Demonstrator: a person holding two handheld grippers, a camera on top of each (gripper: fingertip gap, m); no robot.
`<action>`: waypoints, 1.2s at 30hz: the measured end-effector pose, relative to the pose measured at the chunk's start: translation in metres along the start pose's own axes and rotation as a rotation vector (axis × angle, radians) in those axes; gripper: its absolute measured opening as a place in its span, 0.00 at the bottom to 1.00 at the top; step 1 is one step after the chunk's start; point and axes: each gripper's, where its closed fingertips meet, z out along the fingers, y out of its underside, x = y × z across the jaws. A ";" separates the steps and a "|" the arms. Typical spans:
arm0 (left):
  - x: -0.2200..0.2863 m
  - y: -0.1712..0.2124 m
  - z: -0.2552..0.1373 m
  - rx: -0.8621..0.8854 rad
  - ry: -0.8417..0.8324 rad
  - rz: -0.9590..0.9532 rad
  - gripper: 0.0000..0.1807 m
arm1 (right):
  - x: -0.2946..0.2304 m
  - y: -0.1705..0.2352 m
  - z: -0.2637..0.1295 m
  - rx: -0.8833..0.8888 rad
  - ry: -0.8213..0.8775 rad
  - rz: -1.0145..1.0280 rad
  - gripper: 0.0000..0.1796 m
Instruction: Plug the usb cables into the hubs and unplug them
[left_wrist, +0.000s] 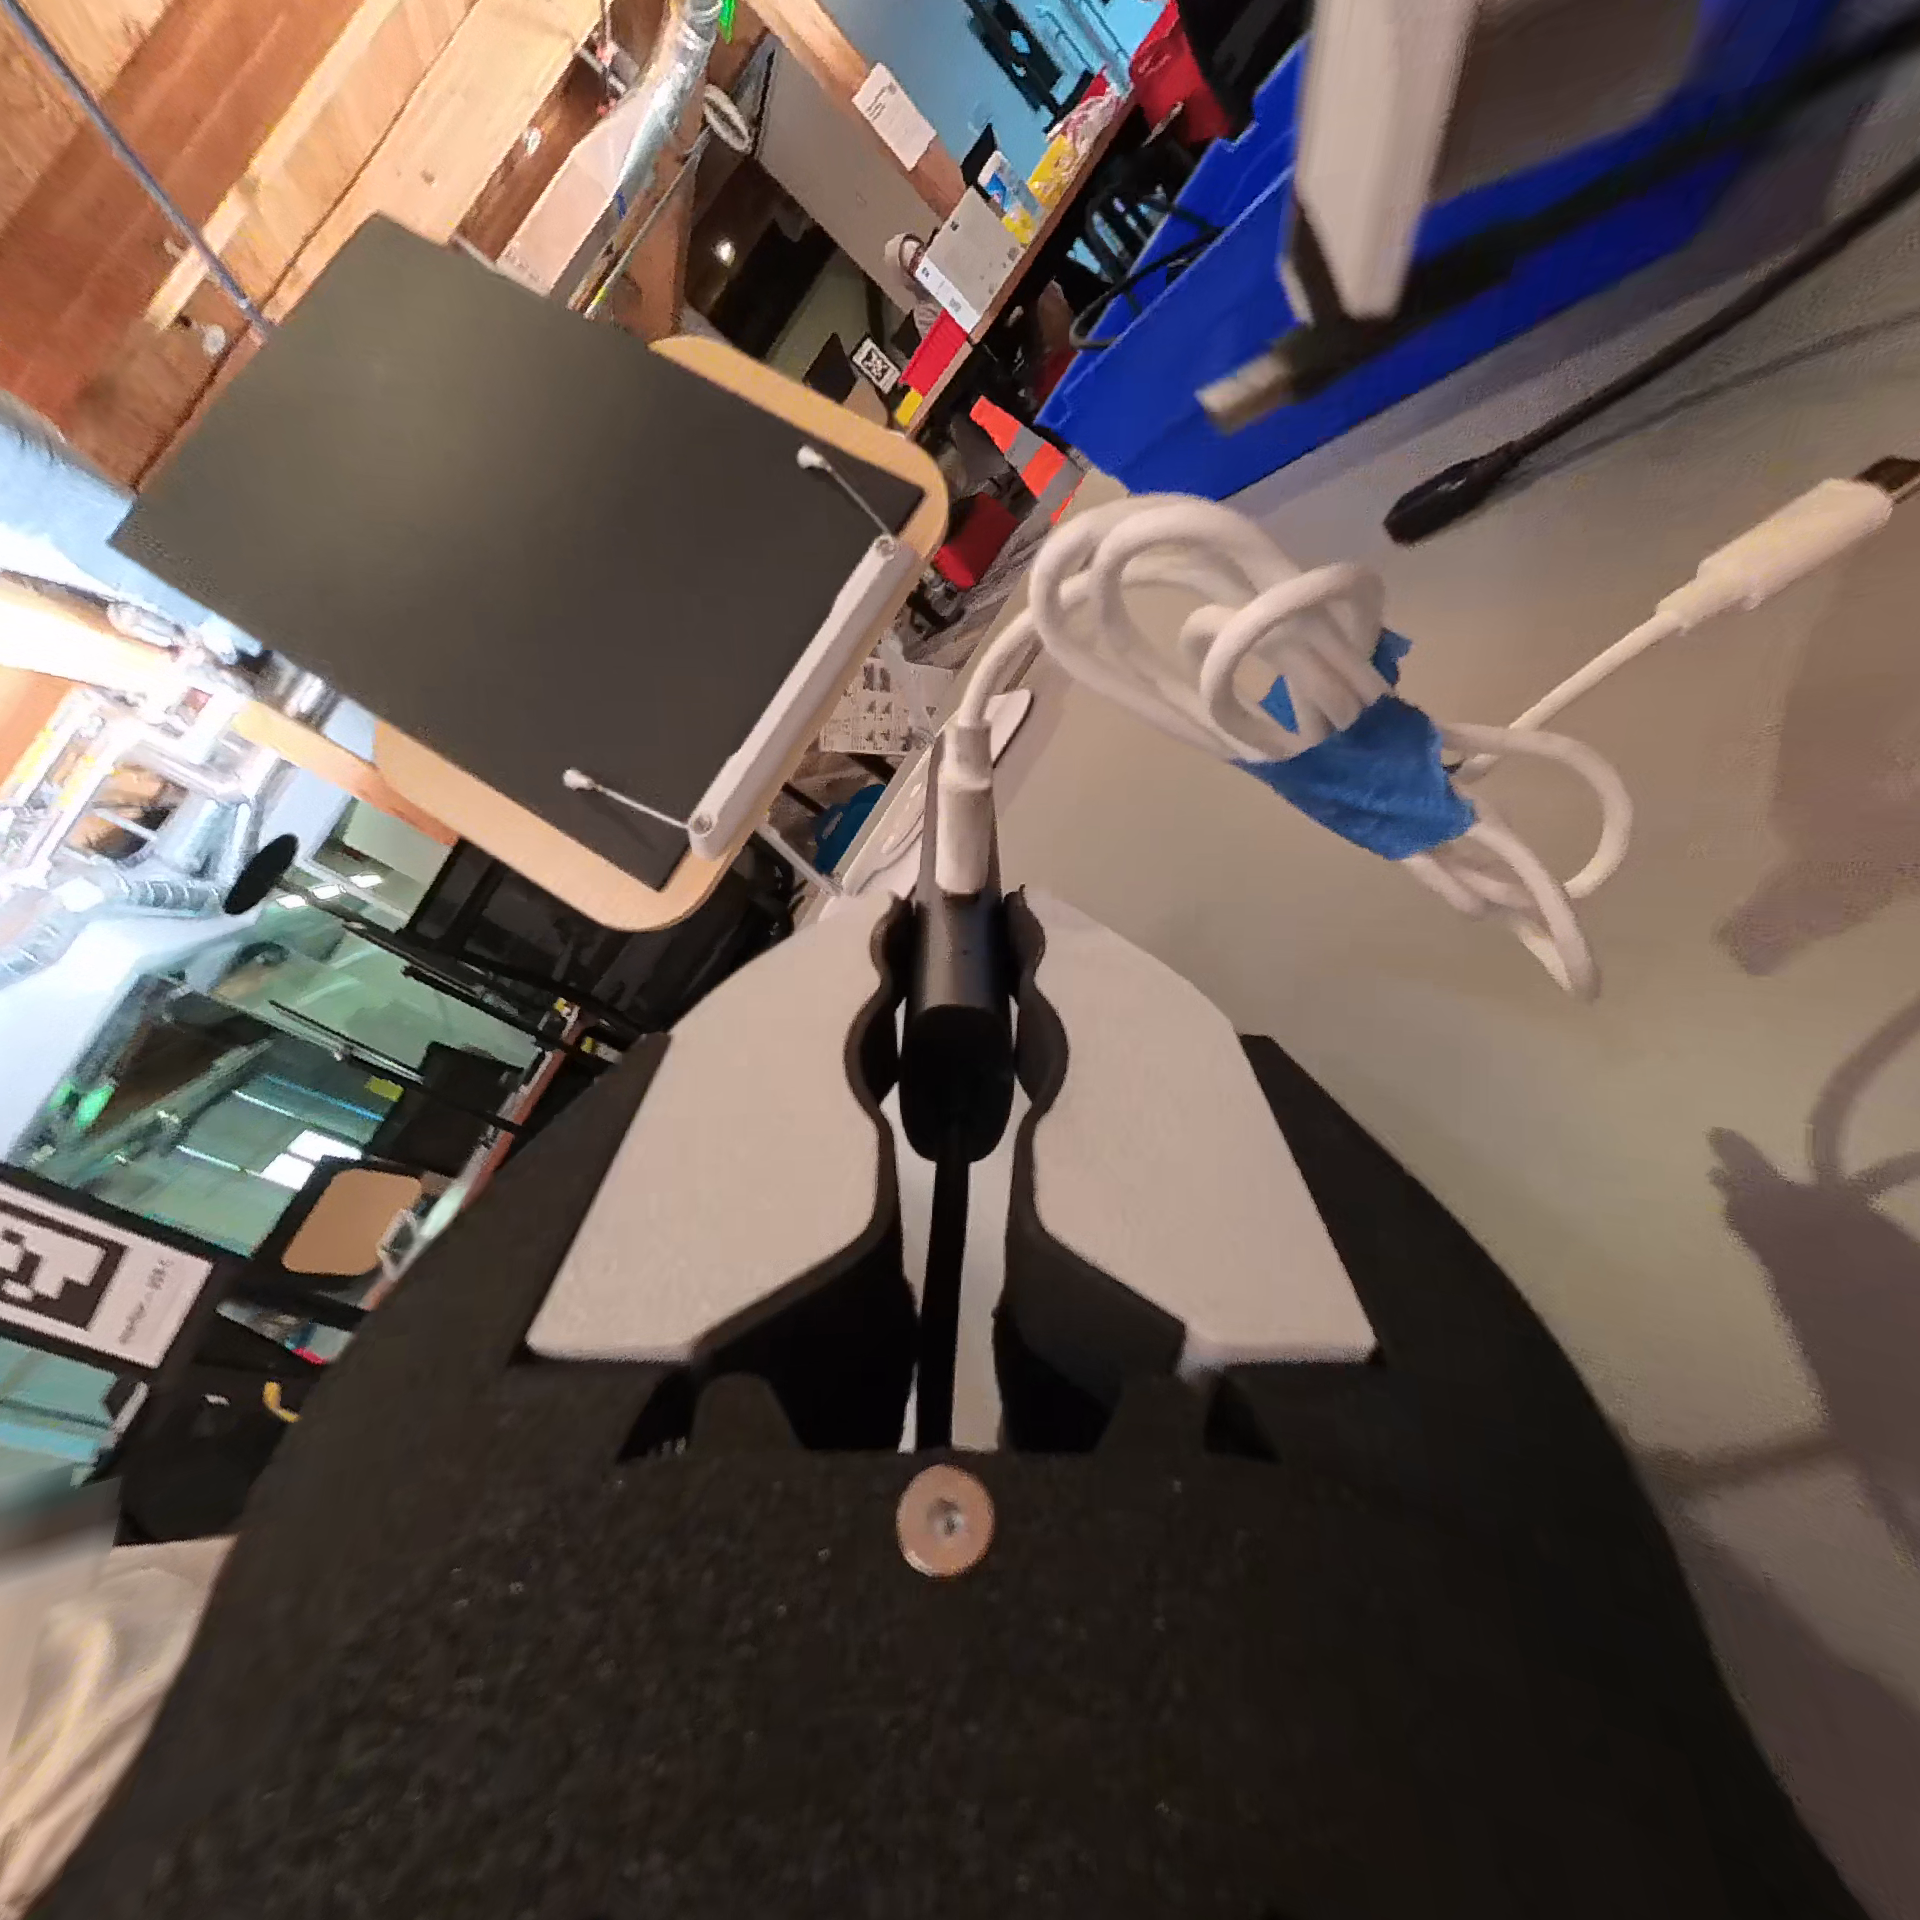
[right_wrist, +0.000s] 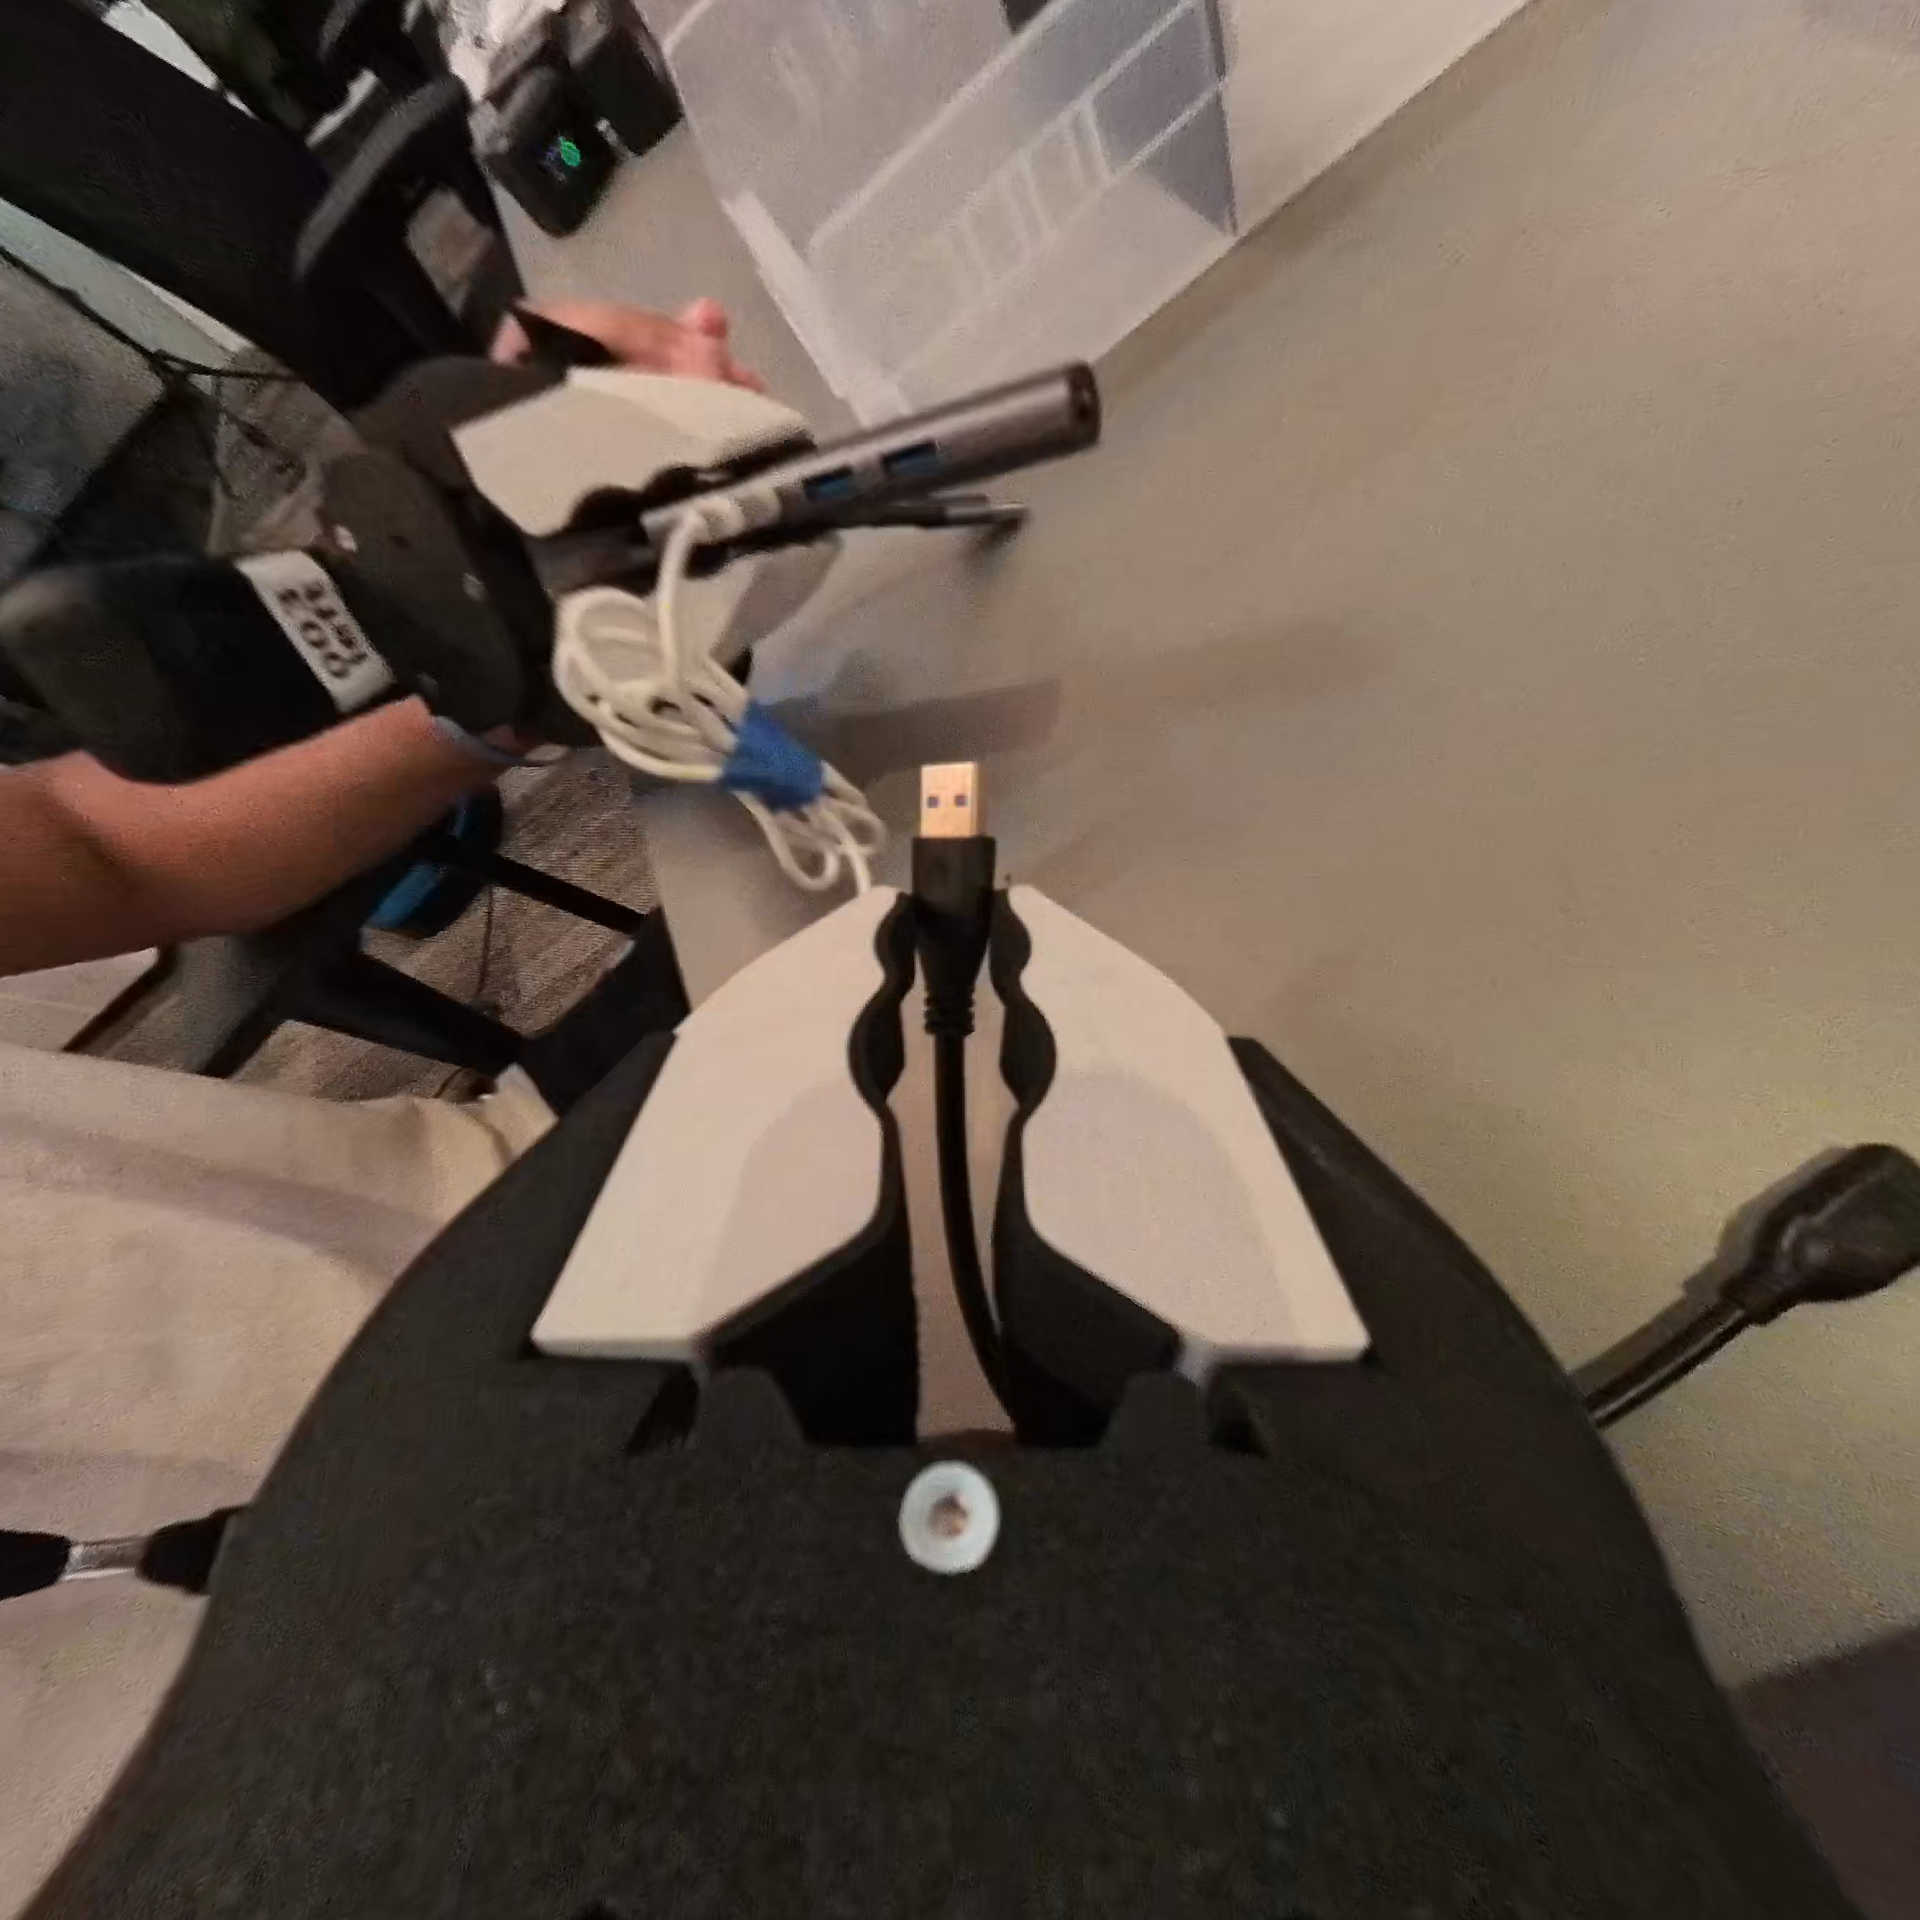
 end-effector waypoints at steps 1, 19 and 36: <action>0.003 -0.003 0.000 0.005 0.001 0.026 0.09 | -0.008 -0.004 0.000 -0.016 -0.022 0.001 0.07; 0.038 -0.053 -0.005 0.102 -0.077 0.522 0.09 | -0.047 0.007 0.024 -0.075 -0.474 0.311 0.06; 0.044 -0.050 -0.005 0.090 -0.088 0.660 0.09 | -0.037 0.019 0.030 -0.121 -0.407 0.298 0.05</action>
